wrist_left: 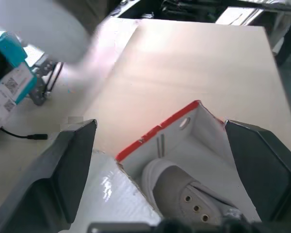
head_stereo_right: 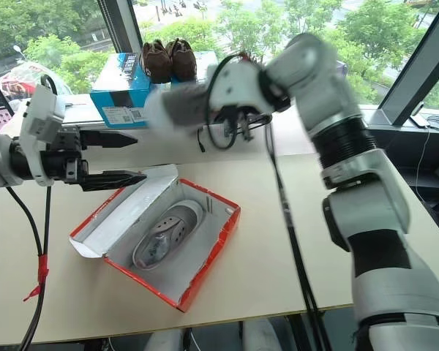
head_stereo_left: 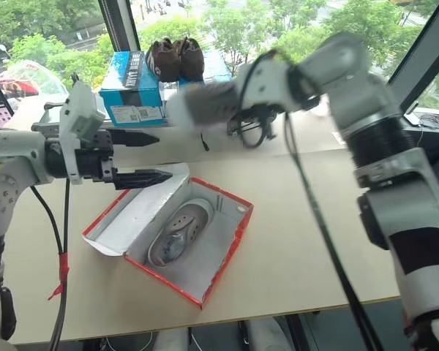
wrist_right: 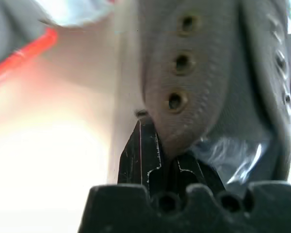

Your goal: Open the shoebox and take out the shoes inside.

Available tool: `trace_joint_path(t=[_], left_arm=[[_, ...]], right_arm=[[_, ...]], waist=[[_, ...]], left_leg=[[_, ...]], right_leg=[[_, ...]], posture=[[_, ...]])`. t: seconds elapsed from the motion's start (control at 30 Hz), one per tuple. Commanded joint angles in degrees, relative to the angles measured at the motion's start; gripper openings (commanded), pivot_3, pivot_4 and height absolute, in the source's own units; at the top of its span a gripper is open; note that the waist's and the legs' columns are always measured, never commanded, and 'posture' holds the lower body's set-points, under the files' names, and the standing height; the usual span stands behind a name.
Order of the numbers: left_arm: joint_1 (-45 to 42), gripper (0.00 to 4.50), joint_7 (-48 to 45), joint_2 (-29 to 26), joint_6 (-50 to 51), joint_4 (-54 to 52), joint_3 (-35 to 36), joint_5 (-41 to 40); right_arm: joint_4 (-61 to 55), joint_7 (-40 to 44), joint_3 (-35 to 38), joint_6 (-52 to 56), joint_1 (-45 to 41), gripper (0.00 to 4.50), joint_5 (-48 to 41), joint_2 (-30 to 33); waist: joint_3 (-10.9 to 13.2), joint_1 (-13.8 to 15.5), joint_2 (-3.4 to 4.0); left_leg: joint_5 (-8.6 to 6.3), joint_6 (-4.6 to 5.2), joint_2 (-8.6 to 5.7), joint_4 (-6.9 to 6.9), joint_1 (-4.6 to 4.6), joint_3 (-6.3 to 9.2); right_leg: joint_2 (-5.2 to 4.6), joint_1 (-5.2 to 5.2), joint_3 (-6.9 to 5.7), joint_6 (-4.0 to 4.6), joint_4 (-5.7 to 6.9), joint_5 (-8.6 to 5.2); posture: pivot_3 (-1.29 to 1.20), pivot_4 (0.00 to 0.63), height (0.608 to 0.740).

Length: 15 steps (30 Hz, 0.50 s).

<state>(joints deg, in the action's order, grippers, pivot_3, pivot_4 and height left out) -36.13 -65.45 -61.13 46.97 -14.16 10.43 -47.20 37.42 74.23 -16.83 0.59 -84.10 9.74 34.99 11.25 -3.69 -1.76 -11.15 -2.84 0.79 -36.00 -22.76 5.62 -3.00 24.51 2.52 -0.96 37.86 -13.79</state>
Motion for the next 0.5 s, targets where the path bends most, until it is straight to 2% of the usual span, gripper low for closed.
trace_joint_path(t=[0.03, 0.1, 0.3, 0.43, 0.5], left_arm=[[-1.1, 4.50, -2.0, -3.2, 1.0, -0.2, 3.5, -1.3], [-0.8, 4.50, -2.9, -4.8, 1.3, 0.0, 4.0, -1.1], [-3.1, 4.50, -3.8, -6.4, 2.0, 1.3, 3.5, -1.2], [-5.3, 4.50, -4.0, -6.2, 2.8, 1.8, 2.9, -1.8], [-5.4, 4.50, -4.3, -6.3, 2.8, 2.1, 2.9, -1.7]], right_arm=[[-3.0, -3.5, 7.0, 10.2, 4.2, 0.04, -1.1, 8.5], [-7.0, -2.4, 10.0, 12.3, 13.0, 0.04, -3.2, 13.2], [-18.1, -5.7, 14.9, 36.3, 37.2, 0.04, -4.7, 19.6], [-21.7, -8.1, 17.8, 50.4, 43.7, 0.04, -8.2, 19.3], [-23.1, -8.8, 17.9, 53.1, 45.5, 0.04, -9.3, 19.8]], waist=[[0.0, 0.1, -0.01], [0.0, 0.4, -0.05], [0.1, 0.4, 0.16], [0.3, -0.6, 0.45], [0.3, -0.8, 0.45]], left_leg=[[0.00, 0.00, -0.02, 0.01, -0.02, 0.00], [-0.01, 0.01, -0.02, 0.02, -0.04, 0.00], [-0.02, 0.04, -0.11, -0.02, -0.05, -0.09], [-0.02, 0.05, -0.12, -0.16, -0.05, -0.25], [-0.02, 0.05, -0.07, -0.16, 0.16, -0.38]], right_leg=[[-0.02, 0.00, -0.01, 0.00, -0.05, 0.00], [-0.04, -0.04, -0.07, -0.01, -0.16, 0.00], [-0.13, -0.09, -0.01, -0.10, -0.17, -0.03], [-0.13, 0.01, 0.17, -0.13, 0.09, -0.05], [-0.07, -0.10, 0.28, -0.15, 0.12, -0.05]], posture=[[0.00, 0.150, 0.740], [0.00, 0.150, 0.740], [0.00, 0.150, 0.740], [0.00, 0.150, 0.740], [0.00, 0.150, 0.740]])
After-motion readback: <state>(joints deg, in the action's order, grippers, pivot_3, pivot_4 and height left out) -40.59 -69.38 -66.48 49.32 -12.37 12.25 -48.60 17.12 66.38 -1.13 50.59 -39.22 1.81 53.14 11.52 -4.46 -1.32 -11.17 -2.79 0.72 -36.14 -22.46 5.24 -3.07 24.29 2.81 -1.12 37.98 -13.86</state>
